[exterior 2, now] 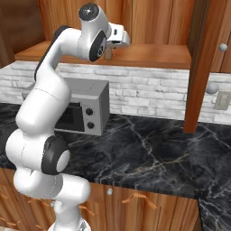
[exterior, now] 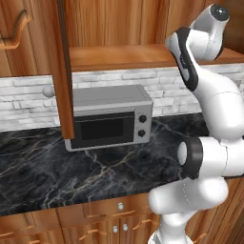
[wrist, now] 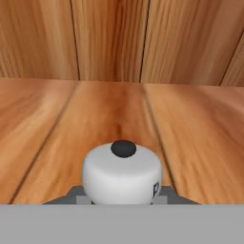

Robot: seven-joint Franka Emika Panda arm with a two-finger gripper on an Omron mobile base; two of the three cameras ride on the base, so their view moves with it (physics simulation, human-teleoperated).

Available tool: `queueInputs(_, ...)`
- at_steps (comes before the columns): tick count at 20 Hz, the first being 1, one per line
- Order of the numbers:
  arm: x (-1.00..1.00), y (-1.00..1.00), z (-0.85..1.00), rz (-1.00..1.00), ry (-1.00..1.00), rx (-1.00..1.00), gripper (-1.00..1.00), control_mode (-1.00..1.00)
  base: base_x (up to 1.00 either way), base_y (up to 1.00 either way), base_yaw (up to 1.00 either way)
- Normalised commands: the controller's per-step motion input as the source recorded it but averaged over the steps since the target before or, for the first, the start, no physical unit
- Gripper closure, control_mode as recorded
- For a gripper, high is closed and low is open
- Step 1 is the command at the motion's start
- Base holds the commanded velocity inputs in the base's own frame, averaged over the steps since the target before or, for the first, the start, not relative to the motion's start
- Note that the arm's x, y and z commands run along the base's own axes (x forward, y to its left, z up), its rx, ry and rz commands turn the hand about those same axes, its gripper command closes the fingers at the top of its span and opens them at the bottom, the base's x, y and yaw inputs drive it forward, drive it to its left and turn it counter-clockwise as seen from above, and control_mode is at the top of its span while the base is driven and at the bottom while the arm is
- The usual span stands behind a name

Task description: Retrieve the shaker from the cabinet and place it next the steak on a plate on the dining table.

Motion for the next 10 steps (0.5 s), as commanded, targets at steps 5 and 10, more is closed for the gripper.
queueInputs(5, -0.95, 0.00, -0.10, 0.03, -0.02, -0.02, 1.00, -1.00, 0.00, 0.00, 0.00)
queueInputs(10, -0.80, 0.01, -0.14, 0.02, 0.00, -0.02, 1.00, -1.00, 0.00, 0.00, 0.00)
